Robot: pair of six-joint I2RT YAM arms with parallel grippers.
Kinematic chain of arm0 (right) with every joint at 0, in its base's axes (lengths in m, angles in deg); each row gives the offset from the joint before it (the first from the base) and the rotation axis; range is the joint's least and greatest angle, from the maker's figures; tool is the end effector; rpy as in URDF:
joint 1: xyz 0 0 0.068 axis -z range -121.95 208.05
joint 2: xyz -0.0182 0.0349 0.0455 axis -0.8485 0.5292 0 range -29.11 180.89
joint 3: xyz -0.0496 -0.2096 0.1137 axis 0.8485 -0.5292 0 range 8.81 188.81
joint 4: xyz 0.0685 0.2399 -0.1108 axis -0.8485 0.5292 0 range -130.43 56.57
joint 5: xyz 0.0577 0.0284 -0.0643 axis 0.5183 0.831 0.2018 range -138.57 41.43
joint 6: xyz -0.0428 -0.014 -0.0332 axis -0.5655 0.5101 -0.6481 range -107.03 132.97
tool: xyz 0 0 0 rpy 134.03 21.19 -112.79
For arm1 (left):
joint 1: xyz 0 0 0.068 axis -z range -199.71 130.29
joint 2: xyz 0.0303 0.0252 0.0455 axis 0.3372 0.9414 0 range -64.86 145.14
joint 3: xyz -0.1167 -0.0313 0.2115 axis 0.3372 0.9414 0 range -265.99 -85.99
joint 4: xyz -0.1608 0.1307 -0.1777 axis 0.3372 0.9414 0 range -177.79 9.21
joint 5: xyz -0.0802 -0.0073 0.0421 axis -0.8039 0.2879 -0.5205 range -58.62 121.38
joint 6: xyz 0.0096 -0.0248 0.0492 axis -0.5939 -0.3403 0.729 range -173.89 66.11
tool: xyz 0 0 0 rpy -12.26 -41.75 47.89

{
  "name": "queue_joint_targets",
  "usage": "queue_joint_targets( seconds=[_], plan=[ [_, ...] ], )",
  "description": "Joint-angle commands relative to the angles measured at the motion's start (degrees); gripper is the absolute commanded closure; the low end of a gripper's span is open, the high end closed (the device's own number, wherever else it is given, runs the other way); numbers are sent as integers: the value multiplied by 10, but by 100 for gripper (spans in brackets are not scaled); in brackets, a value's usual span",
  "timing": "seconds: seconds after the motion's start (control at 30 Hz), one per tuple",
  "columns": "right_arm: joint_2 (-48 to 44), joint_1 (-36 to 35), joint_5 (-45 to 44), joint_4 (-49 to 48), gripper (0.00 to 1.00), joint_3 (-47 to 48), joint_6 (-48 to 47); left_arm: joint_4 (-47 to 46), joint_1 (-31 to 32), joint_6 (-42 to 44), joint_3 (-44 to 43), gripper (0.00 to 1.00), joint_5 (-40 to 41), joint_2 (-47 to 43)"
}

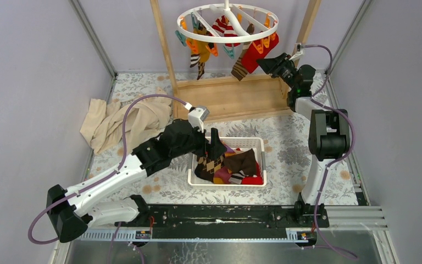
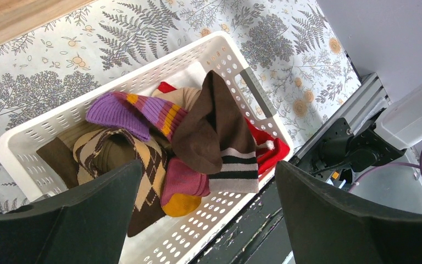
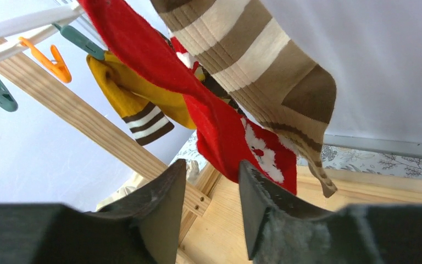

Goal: Remove the socks clipped to the hanger
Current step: Remove the sock from the hanger.

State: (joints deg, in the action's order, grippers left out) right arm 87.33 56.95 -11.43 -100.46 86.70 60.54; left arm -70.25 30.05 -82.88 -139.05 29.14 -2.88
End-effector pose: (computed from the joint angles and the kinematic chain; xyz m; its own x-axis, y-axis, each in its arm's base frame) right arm 0.4596 0.0321 0.2476 -0.1790 0.5851 -0.7909 -0.6595 0.5252 0.5378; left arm 0.1761 -0.2104 0.2890 -0.6324 -0.0025 -0.7747 0.5474 0.7061 -0.4492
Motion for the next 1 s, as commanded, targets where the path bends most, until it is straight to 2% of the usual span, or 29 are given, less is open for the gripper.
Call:
queue_joint_targets(
  seconds=[0.0, 0.23, 0.37, 0.5, 0.83, 0.97],
  plan=[
    [-35, -7, -4, -5, 59, 10, -35, -20, -4, 6, -16, 2, -6, -3],
    [-43, -7, -8, 15, 84, 18, -46, -19, -4, 5, -13, 2, -5, -8],
    [-83, -7, -35, 32, 96, -16, -69, -20, -4, 4, -12, 1, -5, -8],
    [-151, -6, -75, 65, 100, -63, -115, -22, -4, 3, -12, 2, -11, -8],
    [-290, 8, -137, 168, 100, -124, -187, -31, -4, -5, -9, 2, -26, -9],
    [-336, 36, -151, 195, 100, -144, -197, -33, -4, -7, -9, 1, -31, -10]
  ],
)
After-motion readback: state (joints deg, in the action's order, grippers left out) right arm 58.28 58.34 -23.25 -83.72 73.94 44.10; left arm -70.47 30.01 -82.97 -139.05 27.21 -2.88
